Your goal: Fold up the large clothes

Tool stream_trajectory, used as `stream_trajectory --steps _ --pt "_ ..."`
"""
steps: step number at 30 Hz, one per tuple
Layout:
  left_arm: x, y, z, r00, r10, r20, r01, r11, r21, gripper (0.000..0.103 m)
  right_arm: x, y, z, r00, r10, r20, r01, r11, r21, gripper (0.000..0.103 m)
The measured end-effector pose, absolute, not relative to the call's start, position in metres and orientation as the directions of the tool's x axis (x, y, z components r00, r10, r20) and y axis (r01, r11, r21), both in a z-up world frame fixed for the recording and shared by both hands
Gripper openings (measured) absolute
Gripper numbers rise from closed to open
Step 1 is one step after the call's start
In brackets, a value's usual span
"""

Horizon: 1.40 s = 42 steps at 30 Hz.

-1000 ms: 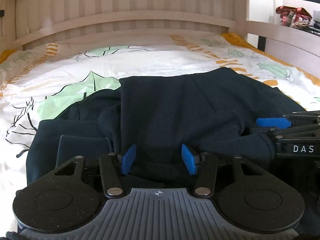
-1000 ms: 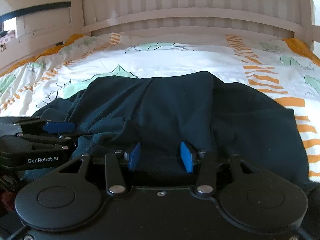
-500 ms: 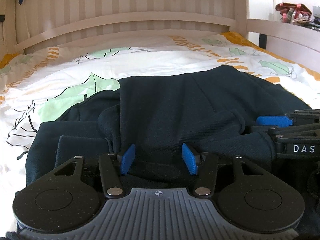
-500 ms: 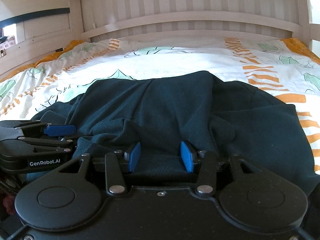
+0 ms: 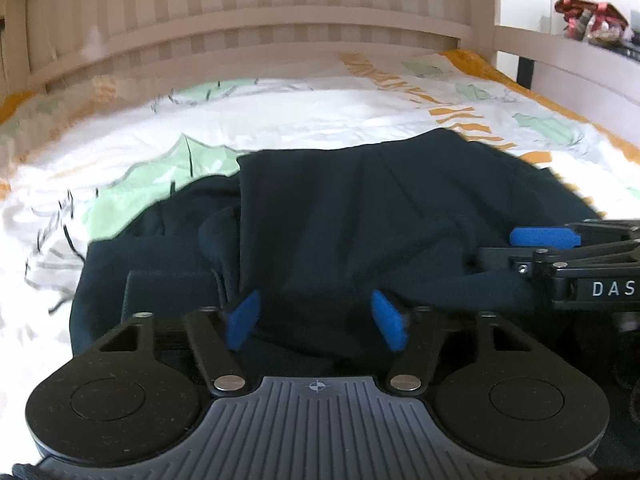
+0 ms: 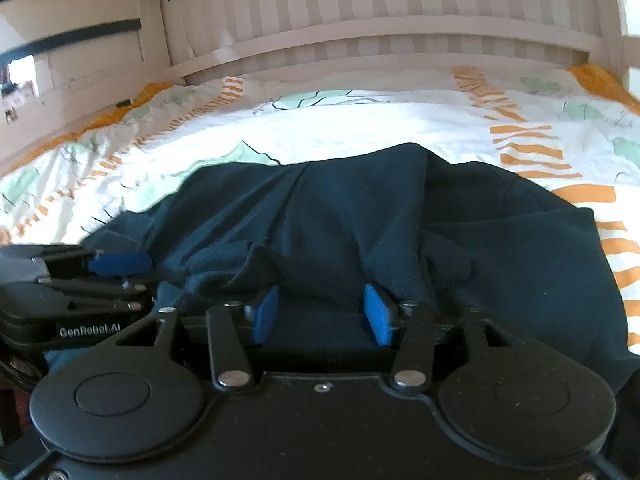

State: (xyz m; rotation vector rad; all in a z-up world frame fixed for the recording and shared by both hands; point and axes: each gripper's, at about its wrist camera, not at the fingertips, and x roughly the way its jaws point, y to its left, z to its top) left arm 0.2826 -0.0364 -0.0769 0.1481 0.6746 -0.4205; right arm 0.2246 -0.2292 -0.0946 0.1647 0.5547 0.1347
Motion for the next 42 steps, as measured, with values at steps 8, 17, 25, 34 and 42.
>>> stream_trajectory --steps 8,17,25,34,42 --pt "0.236 -0.006 -0.041 0.729 -0.342 -0.593 0.364 0.927 -0.089 0.103 0.172 -0.218 -0.054 0.88 0.193 -0.435 -0.107 0.971 0.214 0.103" --pt "0.184 0.027 -0.012 0.718 -0.363 -0.595 0.342 0.927 -0.152 0.103 0.102 -0.224 -0.031 0.878 0.13 -0.461 -0.039 0.978 0.203 0.103" --pt "0.14 0.052 -0.015 0.687 -0.372 -0.624 0.331 0.925 -0.187 0.103 0.046 -0.244 -0.034 0.823 0.1 -0.559 0.056 0.965 0.256 0.103" --pt "0.115 0.075 -0.043 0.612 -0.356 -0.706 0.27 0.933 -0.237 0.103 0.008 -0.282 -0.054 0.725 0.09 -0.683 0.244 0.893 0.377 0.103" --pt "0.11 0.09 -0.056 0.596 -0.302 -0.744 0.219 0.952 -0.211 0.103 0.001 -0.302 -0.085 0.643 0.1 -0.759 0.336 0.854 0.398 0.103"
